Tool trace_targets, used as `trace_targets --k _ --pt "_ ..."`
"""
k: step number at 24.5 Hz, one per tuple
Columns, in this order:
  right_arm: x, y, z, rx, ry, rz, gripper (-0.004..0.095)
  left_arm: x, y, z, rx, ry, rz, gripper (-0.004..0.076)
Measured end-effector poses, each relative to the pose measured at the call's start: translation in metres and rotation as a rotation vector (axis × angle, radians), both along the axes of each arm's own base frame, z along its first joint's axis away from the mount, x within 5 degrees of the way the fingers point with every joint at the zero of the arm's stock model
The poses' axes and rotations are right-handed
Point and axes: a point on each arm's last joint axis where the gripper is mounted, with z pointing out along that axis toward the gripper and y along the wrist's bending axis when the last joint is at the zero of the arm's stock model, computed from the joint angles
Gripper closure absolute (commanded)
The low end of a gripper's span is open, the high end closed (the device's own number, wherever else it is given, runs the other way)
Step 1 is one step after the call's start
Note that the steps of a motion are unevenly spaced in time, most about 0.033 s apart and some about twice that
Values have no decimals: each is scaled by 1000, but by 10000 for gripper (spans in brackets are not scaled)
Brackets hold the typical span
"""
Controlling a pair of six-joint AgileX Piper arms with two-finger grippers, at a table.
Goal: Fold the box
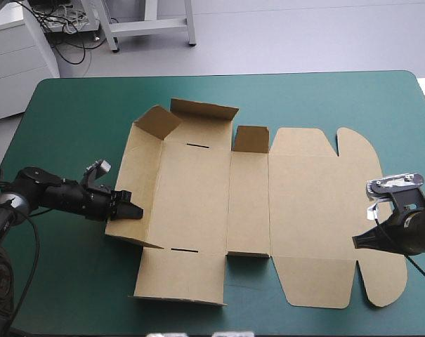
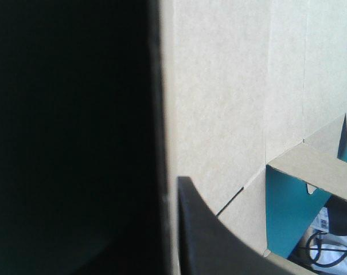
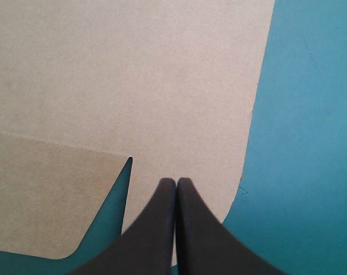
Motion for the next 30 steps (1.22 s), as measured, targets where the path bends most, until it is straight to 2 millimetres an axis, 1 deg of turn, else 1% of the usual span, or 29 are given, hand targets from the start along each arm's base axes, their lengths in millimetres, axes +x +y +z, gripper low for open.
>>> trace_targets --k 2,4,5,6,7,8,10,12,14,17,20,21,22,24,27,30 --pt "0 0 0 3 -1 0 931 6 -5 15 20 -55 -31 756" --pt "0 0 0 5 -2 0 931 18 -16 57 98 -172 -89 756" --pt "-1 0 0 6 -3 0 931 21 -19 69 129 -202 -101 756" --pt "-1 0 1 6 -4 0 931 27 -23 93 207 -264 -120 756" --pt "-1 0 1 6 -5 0 931 30 -25 104 248 -294 -130 756" --pt "-1 0 3 6 -11 0 931 33 -29 122 314 -350 -150 756" --pt "-1 0 14 8 -46 0 931 35 -38 152 415 -451 -186 756" --pt "-3 0 24 10 -76 -2 931 34 -45 169 473 -506 -201 756" --pt "-8 0 41 16 -127 -8 931 30 -57 190 554 -576 -218 756" --pt "-12 0 54 24 -174 -8 931 25 -73 201 634 -640 -263 756" --pt "-16 1 64 40 -214 -13 931 19 -89 203 732 -678 -316 756" --pt "-18 1 68 45 -232 -15 931 17 -94 203 792 -696 -338 756" --pt "-20 1 73 46 -253 -14 931 13 -104 203 845 -723 -365 756" --pt "-23 1 79 50 -279 -14 931 8 -115 205 912 -768 -382 756" --pt "-26 0 87 54 -309 -17 931 2 -136 208 999 -874 -413 756" --pt "-27 0 91 63 -326 -28 931 -1 -161 206 1057 -1011 -461 756"
